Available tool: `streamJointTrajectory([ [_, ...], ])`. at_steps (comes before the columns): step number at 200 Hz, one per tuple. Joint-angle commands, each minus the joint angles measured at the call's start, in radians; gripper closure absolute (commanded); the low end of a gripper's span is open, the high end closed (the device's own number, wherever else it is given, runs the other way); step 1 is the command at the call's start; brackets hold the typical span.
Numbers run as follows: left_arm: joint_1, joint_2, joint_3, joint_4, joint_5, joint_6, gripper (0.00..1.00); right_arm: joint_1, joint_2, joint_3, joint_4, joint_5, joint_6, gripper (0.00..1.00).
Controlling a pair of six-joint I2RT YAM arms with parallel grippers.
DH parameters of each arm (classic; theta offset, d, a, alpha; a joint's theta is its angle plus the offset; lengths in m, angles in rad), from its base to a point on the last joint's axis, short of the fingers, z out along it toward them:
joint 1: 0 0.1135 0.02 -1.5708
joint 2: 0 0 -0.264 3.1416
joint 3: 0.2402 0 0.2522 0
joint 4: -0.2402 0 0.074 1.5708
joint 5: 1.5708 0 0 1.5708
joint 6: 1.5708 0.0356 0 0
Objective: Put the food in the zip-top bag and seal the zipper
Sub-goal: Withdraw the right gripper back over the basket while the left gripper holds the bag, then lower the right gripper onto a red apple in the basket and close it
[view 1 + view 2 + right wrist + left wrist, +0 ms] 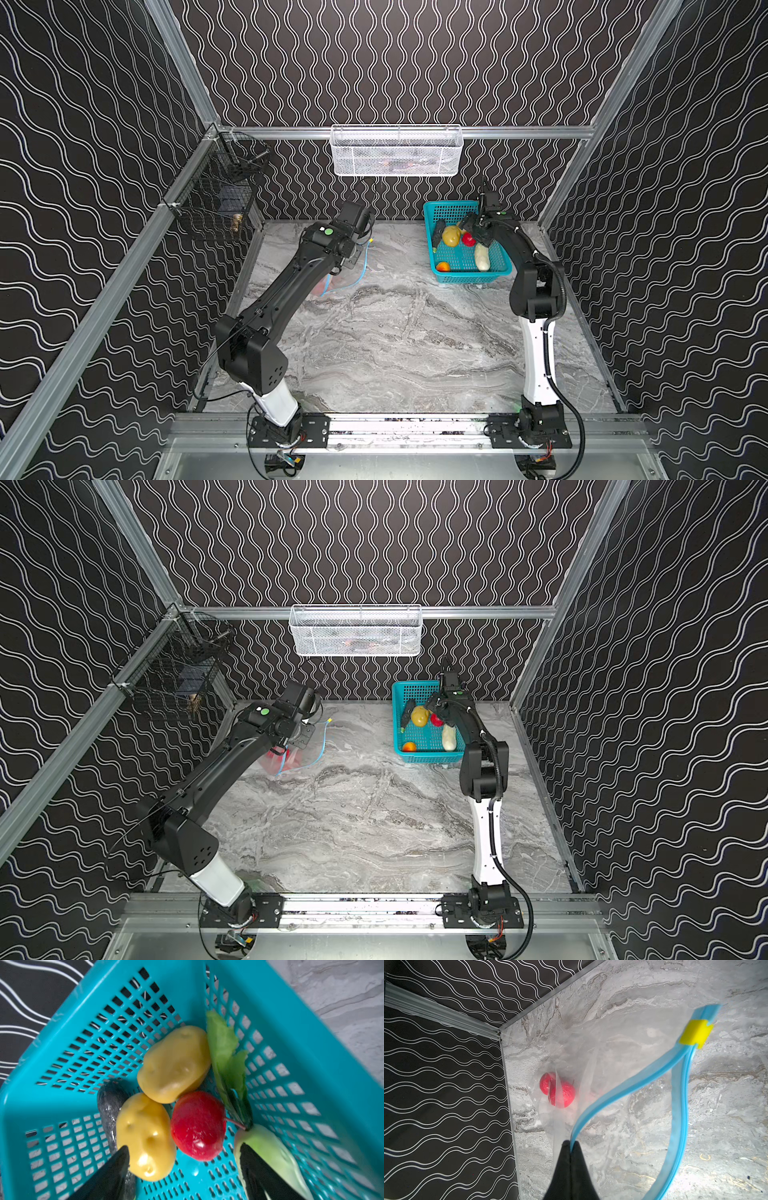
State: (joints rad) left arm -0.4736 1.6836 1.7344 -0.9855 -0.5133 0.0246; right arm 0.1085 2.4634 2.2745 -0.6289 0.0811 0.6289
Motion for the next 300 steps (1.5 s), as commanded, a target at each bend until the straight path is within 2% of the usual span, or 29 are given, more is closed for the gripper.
streamJointTrajectory([
  [1, 0.002, 0.012, 0.006, 0.009, -0.007, -0.018, 1.00, -0.007, 0.022, 0.014, 0.027, -0.025, 0.025, 0.20],
  [117, 0.003, 0.046, 0.040, -0.013, -0.028, -0.019, 1.00, -0.007, 0.099, 0.061, 0.043, -0.059, 0.073, 0.28],
  [160, 0.002, 0.047, 0.034, -0.008, -0.030, -0.018, 1.00, -0.007, 0.108, 0.078, 0.046, -0.061, 0.081, 0.37],
  [185, 0.002, 0.055, 0.043, -0.015, -0.024, -0.020, 1.00, -0.008, 0.067, 0.037, 0.070, -0.060, 0.088, 0.47],
  [198, 0.003, 0.061, 0.054, -0.021, -0.022, -0.022, 1.00, -0.007, 0.035, 0.010, 0.084, -0.055, 0.090, 0.49],
  [227, 0.002, 0.074, 0.089, -0.043, -0.019, -0.028, 1.00, -0.009, -0.045, -0.047, 0.097, -0.044, 0.096, 0.49],
  [257, 0.002, 0.061, 0.069, -0.031, -0.013, -0.031, 1.00, -0.010, -0.140, -0.161, 0.184, -0.073, 0.116, 0.48],
  [300, 0.003, 0.041, 0.060, -0.023, -0.017, -0.024, 1.00, -0.010, -0.198, -0.204, 0.190, -0.110, 0.135, 0.48],
])
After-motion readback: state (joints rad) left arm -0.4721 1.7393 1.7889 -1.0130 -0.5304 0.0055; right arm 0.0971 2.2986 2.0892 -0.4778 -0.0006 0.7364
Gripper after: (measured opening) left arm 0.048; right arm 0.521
